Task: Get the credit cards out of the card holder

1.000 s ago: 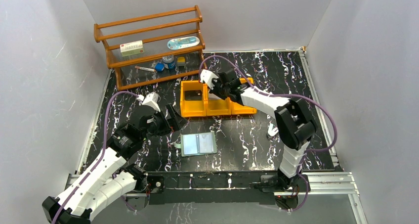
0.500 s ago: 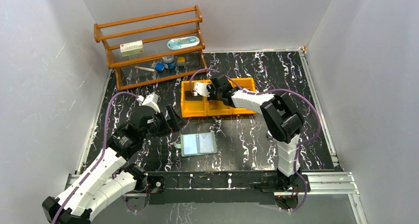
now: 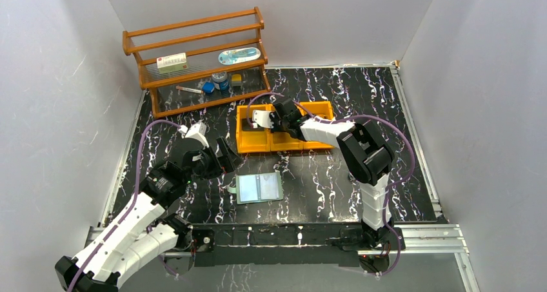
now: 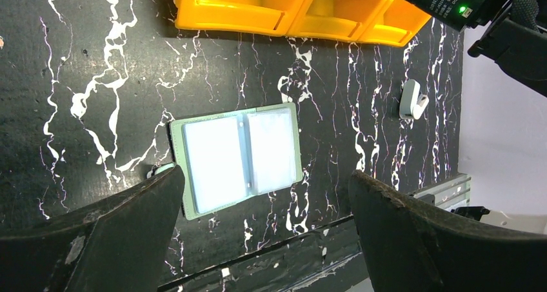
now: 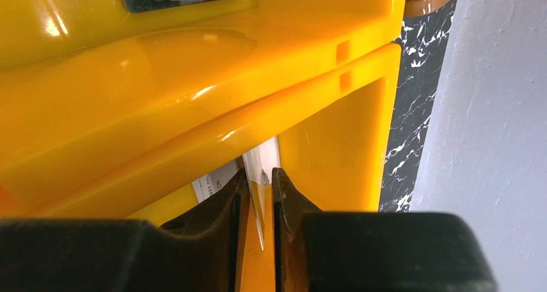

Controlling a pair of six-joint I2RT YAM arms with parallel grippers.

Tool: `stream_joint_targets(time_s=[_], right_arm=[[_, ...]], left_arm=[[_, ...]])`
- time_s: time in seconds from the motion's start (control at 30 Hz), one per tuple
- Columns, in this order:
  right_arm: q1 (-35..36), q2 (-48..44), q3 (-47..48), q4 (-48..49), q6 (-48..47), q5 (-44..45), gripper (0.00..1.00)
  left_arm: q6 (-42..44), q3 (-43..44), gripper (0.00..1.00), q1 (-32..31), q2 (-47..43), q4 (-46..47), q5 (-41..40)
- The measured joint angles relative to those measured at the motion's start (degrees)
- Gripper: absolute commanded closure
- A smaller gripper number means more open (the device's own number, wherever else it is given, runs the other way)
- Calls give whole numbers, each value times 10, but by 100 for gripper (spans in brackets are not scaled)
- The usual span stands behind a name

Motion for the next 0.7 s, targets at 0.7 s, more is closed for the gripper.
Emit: stream_joint_targets(time_s=[0.7], right_arm=[[0, 0, 0, 1, 89, -13, 50]], left_arm=[[-3, 0, 2, 0, 17, 0, 2]])
